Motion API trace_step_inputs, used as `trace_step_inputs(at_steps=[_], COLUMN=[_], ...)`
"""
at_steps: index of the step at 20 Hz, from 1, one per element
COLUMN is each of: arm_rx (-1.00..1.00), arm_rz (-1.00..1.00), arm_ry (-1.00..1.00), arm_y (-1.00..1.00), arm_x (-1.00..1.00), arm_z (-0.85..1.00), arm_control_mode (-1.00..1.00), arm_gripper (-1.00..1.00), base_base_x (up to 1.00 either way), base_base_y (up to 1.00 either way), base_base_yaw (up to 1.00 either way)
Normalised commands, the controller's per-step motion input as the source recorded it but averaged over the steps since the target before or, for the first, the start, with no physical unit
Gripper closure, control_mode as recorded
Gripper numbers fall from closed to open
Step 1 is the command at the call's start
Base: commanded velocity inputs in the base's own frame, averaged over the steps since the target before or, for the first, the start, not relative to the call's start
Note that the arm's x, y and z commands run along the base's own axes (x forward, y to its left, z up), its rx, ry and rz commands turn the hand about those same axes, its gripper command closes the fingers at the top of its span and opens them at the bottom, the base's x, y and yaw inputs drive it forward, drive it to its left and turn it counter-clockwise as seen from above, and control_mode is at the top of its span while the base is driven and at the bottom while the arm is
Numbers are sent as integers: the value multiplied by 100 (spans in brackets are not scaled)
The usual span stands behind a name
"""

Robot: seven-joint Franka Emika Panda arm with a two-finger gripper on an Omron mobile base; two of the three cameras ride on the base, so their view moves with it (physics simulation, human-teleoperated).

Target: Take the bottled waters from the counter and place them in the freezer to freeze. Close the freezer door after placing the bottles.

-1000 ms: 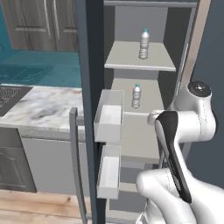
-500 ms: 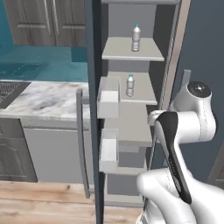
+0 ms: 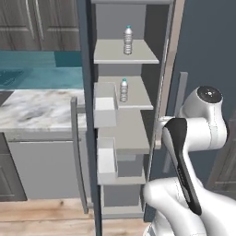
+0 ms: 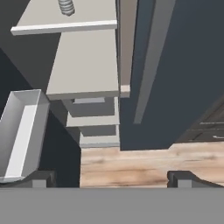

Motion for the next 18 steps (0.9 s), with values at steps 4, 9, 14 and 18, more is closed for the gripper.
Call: trace_step_inputs(at_steps=[4, 9, 14, 18], arm_rx=[0, 0, 0, 0], arm_rz=[0, 0, 0, 0], arm_ry=[0, 0, 0, 0], arm_y=[0, 0, 0, 0], arm_x=[0, 0, 0, 0], arm_z=[0, 0, 0, 0], arm_control_mode=[100, 100, 100, 100], arm_gripper=[-100, -100, -100, -100], base_base_x=[-23, -32, -35, -30], base_base_y=[33, 40, 40, 37], base_base_yaw=[-19, -17, -12, -7])
